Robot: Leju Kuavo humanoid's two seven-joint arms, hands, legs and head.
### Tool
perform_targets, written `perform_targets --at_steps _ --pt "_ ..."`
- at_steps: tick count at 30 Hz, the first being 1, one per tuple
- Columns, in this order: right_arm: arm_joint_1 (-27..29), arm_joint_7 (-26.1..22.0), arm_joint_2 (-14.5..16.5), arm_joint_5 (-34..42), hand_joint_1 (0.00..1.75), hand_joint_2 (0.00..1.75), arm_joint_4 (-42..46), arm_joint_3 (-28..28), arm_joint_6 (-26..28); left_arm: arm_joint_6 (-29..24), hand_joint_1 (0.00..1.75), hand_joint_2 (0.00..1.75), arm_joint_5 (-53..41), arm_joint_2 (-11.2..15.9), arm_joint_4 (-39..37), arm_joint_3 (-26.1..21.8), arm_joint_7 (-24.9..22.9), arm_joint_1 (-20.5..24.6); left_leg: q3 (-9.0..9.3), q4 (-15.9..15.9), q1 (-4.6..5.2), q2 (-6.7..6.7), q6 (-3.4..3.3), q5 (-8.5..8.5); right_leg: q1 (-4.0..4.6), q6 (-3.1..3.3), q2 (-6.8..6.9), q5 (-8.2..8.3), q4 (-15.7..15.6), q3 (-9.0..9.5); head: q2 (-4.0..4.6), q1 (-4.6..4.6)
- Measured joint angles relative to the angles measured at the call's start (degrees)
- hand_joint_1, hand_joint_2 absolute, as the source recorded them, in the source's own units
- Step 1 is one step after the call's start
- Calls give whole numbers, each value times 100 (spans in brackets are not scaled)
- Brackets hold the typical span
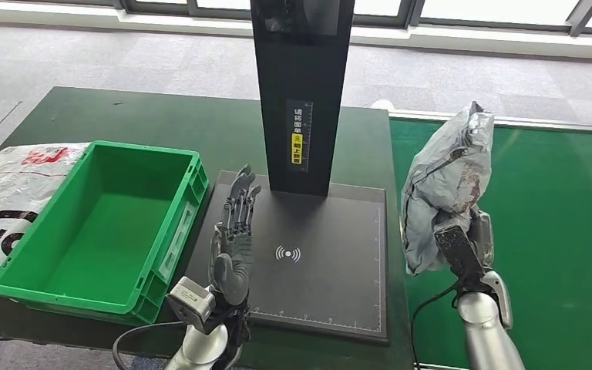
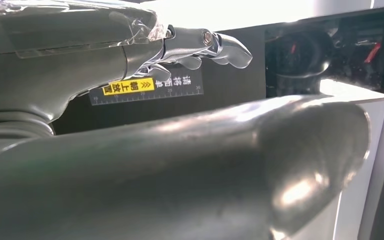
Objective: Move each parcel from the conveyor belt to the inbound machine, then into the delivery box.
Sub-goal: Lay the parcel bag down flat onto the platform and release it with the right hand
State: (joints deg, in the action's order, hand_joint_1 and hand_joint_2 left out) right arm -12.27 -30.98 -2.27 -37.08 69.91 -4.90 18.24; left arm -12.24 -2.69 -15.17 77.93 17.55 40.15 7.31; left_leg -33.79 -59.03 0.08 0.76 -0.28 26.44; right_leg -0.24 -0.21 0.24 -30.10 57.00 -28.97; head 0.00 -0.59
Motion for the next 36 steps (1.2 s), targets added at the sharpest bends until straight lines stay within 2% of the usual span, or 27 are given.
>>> perform_targets --at_steps 5,8,16,20,21,24,25,28,36 --pt "105 200 102 4 175 175 361 1209 149 95 0 0 39 -23 -203 1 0 168 2 1 0 -39 4 0 -1 5 -34 8 1 -21 0 -2" --pt "246 279 92 151 175 175 523 1666 232 96 0 0 101 -37 -307 2 0 254 -2 0 0 -17 7 -3 -2 6 -15 6 2 -22 0 -1" --pt "561 393 -66 246 175 175 818 2142 203 112 0 0 149 -61 -475 2 0 379 -8 0 3 -29 10 -3 -4 5 -26 8 1 -25 0 -1" --pt "618 657 -103 196 175 175 833 2263 7 131 0 0 150 -72 -540 11 0 396 -8 1 3 -31 10 -3 -4 5 -28 8 2 -26 0 0" --pt "618 726 -105 173 150 175 803 2288 -40 134 0 0 149 -73 -554 16 0 398 -8 1 3 -31 10 -3 -3 5 -28 8 2 -26 0 0" --pt "554 1017 -106 -64 19 175 562 2353 -77 135 0 0 145 -76 -583 32 0 404 -7 1 2 -31 10 -4 -3 5 -28 8 3 -25 0 0" --pt "494 1154 -106 -219 0 175 401 2369 -43 135 0 0 144 -76 -591 40 0 407 -7 1 2 -33 10 -4 -3 5 -29 8 3 -25 0 0" --pt "257 1439 -105 -617 0 175 -198 2385 132 135 0 0 144 -81 -621 62 0 416 -4 1 2 -31 10 -4 -3 5 -29 8 3 -26 0 0" --pt "-177 1525 -4 -890 0 175 -1221 2387 501 137 0 0 144 -89 -688 131 0 440 10 0 3 -39 10 -4 -5 3 -37 11 1 -17 0 1"
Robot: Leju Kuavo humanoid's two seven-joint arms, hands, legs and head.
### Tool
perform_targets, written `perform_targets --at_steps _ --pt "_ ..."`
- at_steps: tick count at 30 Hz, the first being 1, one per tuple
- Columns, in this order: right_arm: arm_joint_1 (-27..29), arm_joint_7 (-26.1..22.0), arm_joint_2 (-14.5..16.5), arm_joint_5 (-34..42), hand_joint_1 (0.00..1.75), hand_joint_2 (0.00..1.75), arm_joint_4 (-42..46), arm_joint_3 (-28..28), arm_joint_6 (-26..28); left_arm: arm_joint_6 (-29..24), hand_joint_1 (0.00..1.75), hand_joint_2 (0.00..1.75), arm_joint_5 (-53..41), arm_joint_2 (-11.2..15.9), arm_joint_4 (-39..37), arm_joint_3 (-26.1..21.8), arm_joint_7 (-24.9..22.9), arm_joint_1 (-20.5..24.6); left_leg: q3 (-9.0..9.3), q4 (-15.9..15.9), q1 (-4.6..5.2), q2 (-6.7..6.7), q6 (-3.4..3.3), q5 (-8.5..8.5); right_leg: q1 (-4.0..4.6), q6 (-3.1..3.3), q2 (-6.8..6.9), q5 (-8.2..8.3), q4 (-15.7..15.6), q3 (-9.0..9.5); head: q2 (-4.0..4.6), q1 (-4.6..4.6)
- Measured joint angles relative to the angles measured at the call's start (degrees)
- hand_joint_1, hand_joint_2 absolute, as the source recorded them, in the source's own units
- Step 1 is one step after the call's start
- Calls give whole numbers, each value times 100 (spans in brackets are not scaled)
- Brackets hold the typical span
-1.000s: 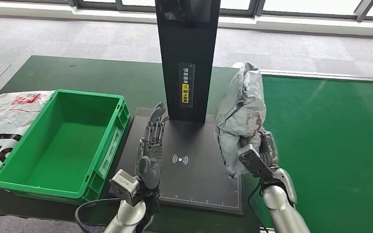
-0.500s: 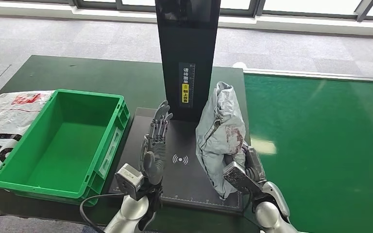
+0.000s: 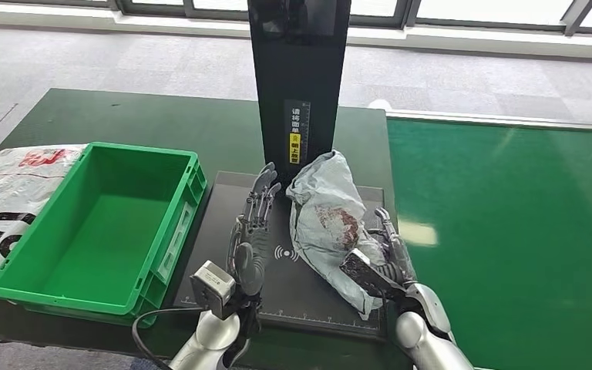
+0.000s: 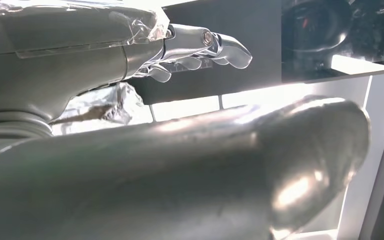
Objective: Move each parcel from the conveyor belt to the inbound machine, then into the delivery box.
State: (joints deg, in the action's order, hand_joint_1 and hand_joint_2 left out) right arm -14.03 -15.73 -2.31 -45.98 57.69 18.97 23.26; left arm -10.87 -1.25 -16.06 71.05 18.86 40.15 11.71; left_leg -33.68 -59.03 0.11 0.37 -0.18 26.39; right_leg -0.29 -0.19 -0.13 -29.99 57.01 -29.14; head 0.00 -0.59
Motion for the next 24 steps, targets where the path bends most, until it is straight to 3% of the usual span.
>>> perform_targets --at_steps 19,24 --pt "-743 -1115 646 693 0 175 -1482 -172 -23 -144 0 0 91 -15 -14 116 3 60 64 4 -19 -118 18 3 21 30 -103 31 2 19 0 -1" --pt "-821 -1182 809 740 0 175 -1599 -177 -79 -156 0 0 136 -20 18 116 8 80 64 5 -23 -114 23 0 23 30 -102 34 4 19 0 -1"
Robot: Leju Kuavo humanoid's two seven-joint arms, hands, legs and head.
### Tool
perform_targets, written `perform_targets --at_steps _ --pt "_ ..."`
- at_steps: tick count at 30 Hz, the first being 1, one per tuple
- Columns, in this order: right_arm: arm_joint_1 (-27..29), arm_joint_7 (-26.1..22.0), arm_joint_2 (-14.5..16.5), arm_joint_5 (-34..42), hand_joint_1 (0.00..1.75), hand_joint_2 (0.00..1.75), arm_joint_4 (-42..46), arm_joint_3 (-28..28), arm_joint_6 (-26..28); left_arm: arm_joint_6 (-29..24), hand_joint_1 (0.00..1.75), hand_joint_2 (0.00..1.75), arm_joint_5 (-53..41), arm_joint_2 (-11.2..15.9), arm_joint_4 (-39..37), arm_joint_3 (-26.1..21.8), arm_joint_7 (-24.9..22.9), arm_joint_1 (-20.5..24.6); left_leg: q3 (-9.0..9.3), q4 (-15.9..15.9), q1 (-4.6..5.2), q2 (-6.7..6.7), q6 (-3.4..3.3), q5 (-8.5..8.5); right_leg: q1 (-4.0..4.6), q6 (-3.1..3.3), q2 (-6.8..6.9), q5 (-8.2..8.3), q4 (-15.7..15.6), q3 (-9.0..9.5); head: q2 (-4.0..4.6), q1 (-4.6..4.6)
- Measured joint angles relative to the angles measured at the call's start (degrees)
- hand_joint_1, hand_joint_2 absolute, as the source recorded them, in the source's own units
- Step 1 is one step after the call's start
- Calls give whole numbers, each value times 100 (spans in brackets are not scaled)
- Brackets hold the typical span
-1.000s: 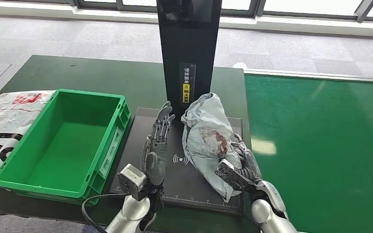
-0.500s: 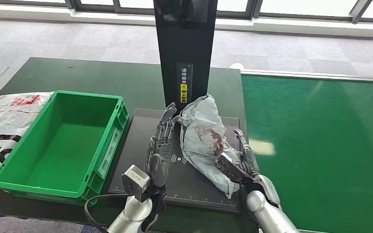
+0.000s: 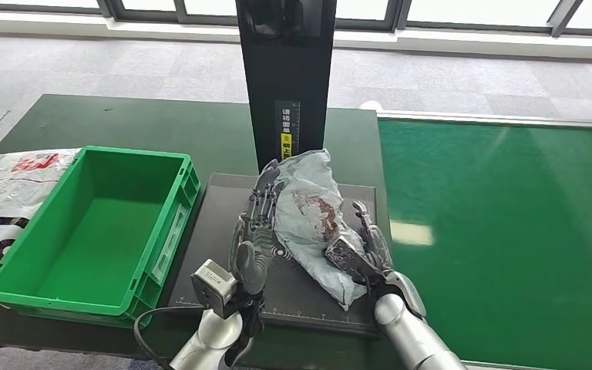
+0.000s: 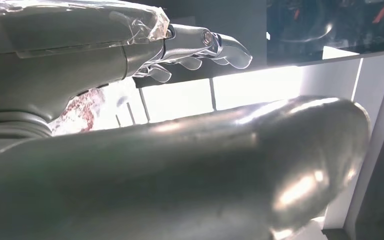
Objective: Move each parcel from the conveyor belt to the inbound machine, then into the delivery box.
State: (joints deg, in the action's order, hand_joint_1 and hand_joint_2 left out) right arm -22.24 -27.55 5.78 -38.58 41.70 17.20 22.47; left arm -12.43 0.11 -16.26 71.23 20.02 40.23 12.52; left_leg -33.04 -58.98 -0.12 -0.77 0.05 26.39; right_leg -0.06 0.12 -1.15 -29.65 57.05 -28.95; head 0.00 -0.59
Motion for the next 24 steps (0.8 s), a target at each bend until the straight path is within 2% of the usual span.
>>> perform_targets --at_steps 7,13,20,24 --pt "-30 -142 98 143 0 175 -56 -8 -115 -3 0 0 36 0 45 0 1 6 -9 4 0 3 2 0 0 1 2 -1 1 -3 0 0" --pt "93 -742 252 829 0 175 171 -13 -861 -48 0 0 165 -11 144 0 1 43 -28 4 1 7 4 -2 -1 2 5 1 4 -18 0 0" --pt "19 -754 654 1132 0 175 442 169 -1519 -222 0 0 122 -13 233 0 1 46 -48 4 1 19 10 -6 -1 6 15 -1 11 -38 0 -1" --pt "62 -574 713 1274 0 175 770 446 -1712 -357 0 0 166 -13 302 0 1 42 -59 4 1 39 10 -7 -1 8 27 -4 11 -43 0 -1"
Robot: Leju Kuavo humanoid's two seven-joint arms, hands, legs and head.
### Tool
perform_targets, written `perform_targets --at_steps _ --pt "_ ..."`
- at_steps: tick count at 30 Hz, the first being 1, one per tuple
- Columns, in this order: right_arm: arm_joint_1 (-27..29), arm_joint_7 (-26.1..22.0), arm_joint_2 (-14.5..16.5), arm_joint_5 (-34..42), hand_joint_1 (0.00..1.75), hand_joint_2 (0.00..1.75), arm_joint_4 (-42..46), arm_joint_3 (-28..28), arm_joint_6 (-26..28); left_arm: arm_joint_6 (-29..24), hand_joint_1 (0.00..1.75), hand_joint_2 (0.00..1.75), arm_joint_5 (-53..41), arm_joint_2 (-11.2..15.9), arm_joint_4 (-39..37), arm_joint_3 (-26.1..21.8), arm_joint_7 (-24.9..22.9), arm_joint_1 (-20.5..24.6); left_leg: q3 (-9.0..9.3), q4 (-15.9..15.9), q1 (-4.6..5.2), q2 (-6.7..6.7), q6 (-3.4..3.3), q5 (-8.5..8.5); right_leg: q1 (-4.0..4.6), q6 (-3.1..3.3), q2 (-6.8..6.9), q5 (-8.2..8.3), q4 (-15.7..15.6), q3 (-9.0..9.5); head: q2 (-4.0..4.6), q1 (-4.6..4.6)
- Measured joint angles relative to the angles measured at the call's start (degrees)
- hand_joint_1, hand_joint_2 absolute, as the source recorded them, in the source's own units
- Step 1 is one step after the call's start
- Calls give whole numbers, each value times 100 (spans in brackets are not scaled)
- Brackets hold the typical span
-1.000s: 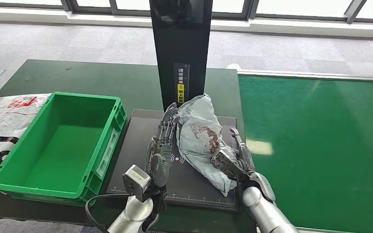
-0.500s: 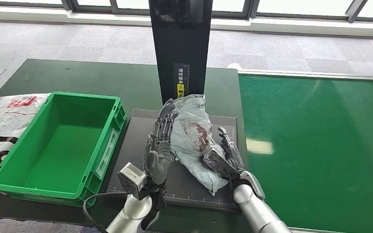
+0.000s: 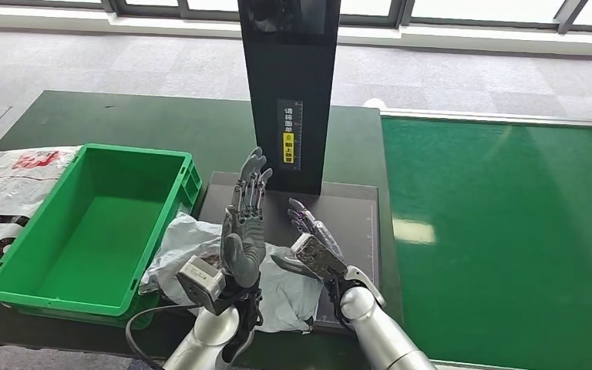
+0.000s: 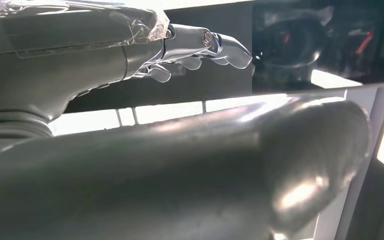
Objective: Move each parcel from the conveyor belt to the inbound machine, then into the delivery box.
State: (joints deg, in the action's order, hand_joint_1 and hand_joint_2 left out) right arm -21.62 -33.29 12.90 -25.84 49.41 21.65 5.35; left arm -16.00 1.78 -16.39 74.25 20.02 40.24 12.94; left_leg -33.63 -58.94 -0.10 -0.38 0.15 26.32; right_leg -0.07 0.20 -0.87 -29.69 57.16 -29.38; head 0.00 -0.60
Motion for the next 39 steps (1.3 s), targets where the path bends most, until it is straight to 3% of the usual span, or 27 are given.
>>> perform_targets --at_steps 4,12,19,24,31,33,39 --pt "175 142 -56 367 0 175 600 243 -248 -174 0 0 108 2 38 0 0 -5 -7 0 1 5 0 0 -1 0 4 -1 -1 -5 0 0" --pt "489 301 -266 360 0 175 1452 440 61 -360 0 0 193 4 111 0 0 -12 -13 0 3 13 0 0 -2 -1 13 -2 -2 -8 0 1" --pt "795 521 -445 -385 0 175 2030 445 1398 -574 0 0 198 4 79 3 0 -7 -14 -1 3 16 0 0 -2 0 20 -2 -2 -11 0 1" --pt "1251 413 -519 -1091 0 175 2777 444 2933 -851 0 0 -18 4 47 45 0 5 -21 -1 4 28 0 1 -2 2 34 -8 -3 -13 0 1" --pt "1561 424 -590 -1193 0 175 3339 445 3091 -912 0 0 -52 4 38 89 0 16 -23 0 3 28 1 1 -2 3 37 -9 -2 -16 0 1" --pt "1615 321 -600 -1227 0 175 3429 443 3172 -935 0 0 -99 4 34 91 0 17 -23 0 3 28 1 1 -2 3 37 -9 -3 -17 0 1" --pt "2361 -615 -386 -1355 0 175 4357 308 3469 -1341 0 0 -1120 58 146 92 -302 11 -32 0 4 53 4 3 -2 3 58 -18 -2 -13 0 -1"
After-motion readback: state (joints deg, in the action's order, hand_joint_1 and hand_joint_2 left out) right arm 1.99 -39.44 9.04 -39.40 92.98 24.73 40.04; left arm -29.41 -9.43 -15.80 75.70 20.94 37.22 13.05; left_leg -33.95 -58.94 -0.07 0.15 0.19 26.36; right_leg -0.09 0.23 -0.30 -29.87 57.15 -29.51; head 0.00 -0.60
